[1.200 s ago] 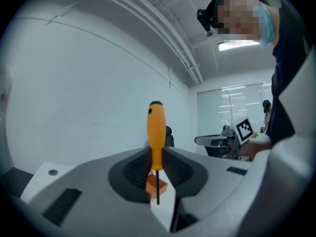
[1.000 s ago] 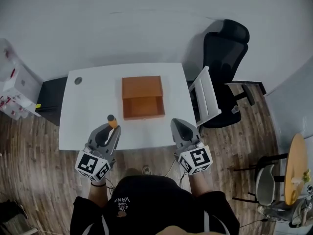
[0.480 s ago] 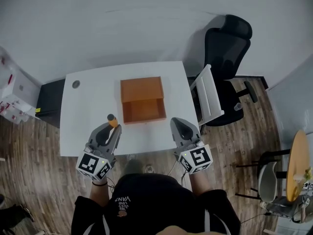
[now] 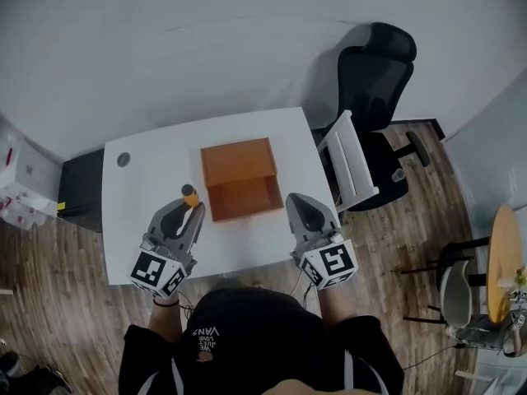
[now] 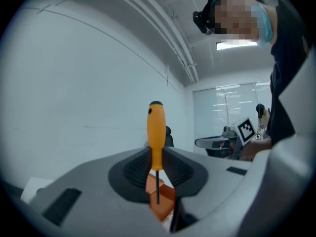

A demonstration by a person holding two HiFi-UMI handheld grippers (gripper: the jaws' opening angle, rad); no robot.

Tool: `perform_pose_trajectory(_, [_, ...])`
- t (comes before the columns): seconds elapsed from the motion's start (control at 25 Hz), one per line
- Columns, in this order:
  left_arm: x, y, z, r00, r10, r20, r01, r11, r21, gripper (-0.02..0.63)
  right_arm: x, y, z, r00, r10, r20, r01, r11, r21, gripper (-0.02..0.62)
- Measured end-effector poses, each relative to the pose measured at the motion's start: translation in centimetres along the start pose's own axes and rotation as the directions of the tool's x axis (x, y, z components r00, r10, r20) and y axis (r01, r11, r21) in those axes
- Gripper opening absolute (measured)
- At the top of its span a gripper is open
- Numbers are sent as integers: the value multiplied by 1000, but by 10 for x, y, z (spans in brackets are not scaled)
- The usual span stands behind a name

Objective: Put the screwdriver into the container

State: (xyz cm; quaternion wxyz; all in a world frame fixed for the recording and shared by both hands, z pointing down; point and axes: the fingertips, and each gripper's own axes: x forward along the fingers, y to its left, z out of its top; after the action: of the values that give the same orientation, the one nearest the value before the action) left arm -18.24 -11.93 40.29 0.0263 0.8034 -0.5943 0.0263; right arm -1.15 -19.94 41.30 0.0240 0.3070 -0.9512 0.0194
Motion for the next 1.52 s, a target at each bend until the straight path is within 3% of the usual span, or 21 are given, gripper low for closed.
perform_pose_trajectory(0.8, [63,24,-8,983,-181,-29,182,983,21,72,5,-22,-6,981,-193,-17,193,981,29,12])
perform_pose_trajectory(1.0, [82,18,-19,973,-223,-65,226,973,46,72,-1,-31,-9,972,-233,-31,234,972,33,12])
perform_pose_trajectory(1.2, [95,13,-33,960,-263,-93,266,964,17,72,-6,-34,-12,963,-265,-38,267,963,40,12])
perform_pose_trajectory(1.52, [113,13,-67,947,-271,-175,275,961,1,72,-9,-36,-20,956,-287,-56,291,955,61,12])
